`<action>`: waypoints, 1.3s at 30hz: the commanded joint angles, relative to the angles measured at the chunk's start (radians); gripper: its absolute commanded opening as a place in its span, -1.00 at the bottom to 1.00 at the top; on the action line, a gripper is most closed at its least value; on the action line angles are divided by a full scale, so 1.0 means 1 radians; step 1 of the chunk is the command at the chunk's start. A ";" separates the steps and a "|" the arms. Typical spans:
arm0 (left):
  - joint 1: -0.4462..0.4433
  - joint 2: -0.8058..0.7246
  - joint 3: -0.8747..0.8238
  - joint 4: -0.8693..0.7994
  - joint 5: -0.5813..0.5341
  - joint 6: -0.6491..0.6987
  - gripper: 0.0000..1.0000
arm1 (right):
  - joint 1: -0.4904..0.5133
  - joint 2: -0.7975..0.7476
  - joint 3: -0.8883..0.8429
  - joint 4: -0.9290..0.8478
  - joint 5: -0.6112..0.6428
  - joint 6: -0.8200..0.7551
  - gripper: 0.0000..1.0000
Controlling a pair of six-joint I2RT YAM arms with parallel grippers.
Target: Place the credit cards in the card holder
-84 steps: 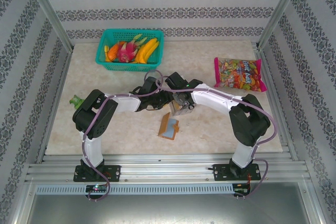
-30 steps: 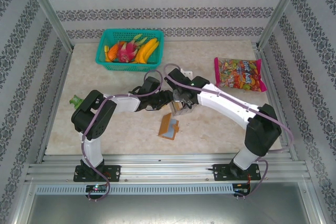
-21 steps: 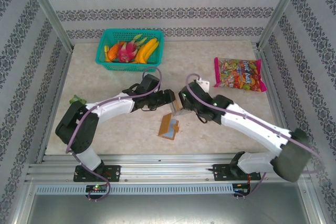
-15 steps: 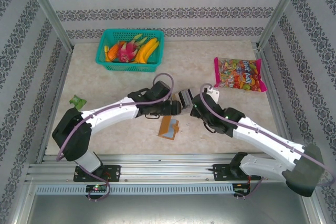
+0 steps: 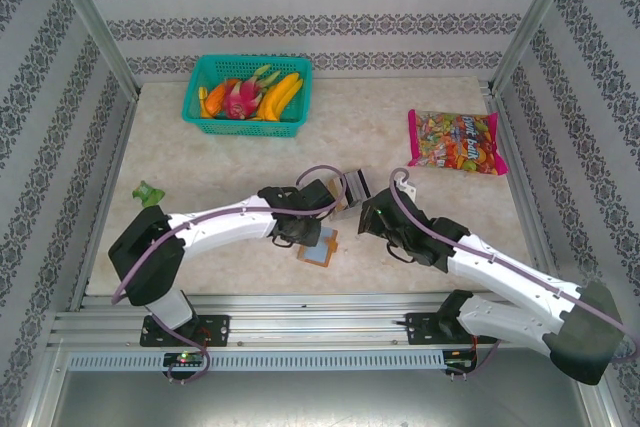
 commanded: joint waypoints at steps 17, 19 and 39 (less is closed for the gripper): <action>0.076 -0.326 -0.356 0.350 0.142 -0.327 -1.00 | 0.124 0.132 0.055 0.115 -0.081 -0.040 -1.00; 0.077 -0.354 -0.402 0.408 0.149 -0.380 -1.00 | 0.154 0.195 0.105 0.099 -0.065 -0.061 -1.00; 0.077 -0.437 -0.557 0.525 0.139 -0.494 -1.00 | 0.175 0.398 0.193 -0.019 0.016 -0.116 -1.00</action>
